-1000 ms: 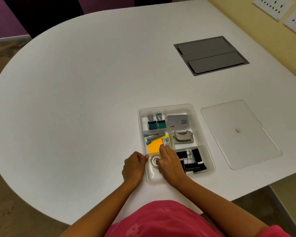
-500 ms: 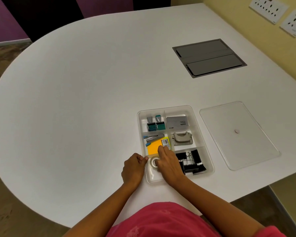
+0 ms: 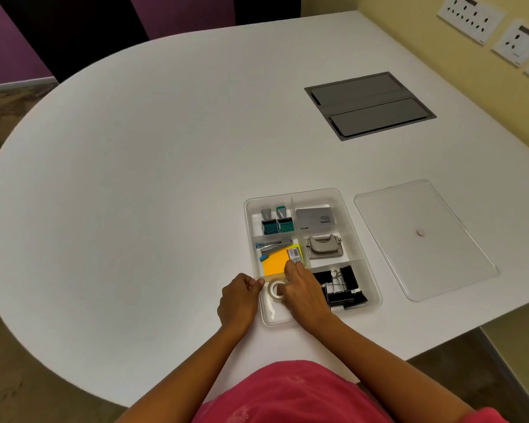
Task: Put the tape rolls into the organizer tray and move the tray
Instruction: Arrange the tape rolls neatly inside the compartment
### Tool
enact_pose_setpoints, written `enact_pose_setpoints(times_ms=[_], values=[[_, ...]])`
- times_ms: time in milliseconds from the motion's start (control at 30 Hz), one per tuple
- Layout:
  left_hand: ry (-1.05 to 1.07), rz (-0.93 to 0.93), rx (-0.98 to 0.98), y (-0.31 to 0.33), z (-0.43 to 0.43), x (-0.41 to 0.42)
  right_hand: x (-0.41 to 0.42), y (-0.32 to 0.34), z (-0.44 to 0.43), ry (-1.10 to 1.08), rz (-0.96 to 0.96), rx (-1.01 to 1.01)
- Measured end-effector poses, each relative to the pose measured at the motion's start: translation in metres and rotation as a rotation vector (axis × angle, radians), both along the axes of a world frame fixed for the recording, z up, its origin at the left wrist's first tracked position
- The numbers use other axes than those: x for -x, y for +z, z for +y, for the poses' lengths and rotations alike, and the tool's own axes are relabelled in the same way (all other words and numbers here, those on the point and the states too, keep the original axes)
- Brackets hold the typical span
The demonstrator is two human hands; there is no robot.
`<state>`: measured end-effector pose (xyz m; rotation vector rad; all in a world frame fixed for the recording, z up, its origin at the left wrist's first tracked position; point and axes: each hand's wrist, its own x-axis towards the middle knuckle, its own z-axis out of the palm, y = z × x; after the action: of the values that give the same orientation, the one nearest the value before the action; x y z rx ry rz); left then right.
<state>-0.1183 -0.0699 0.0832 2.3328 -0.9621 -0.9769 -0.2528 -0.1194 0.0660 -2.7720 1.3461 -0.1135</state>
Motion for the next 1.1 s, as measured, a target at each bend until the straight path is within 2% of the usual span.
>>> enact_pose_setpoints(times_ms=[200,367,633,767,1033,1100], values=[[-0.016,-0.014,-0.018,0.0,-0.001,0.0,0.003,0.01,0.001,0.01,0.028,-0.11],[-0.013,0.0,-0.014,-0.001,-0.001,0.0,0.015,0.023,0.006,-0.137,-0.099,-0.125],[-0.018,0.002,-0.012,0.0,-0.001,-0.001,0.023,0.01,0.002,-0.28,0.104,-0.125],[-0.018,0.002,-0.014,0.001,-0.001,-0.001,0.02,0.0,-0.005,-0.293,0.063,-0.08],[-0.021,0.006,-0.016,0.001,-0.001,-0.002,0.022,0.002,-0.006,-0.303,0.11,-0.106],[-0.025,0.0,-0.02,0.0,-0.001,-0.002,0.022,0.007,-0.004,-0.287,0.064,-0.094]])
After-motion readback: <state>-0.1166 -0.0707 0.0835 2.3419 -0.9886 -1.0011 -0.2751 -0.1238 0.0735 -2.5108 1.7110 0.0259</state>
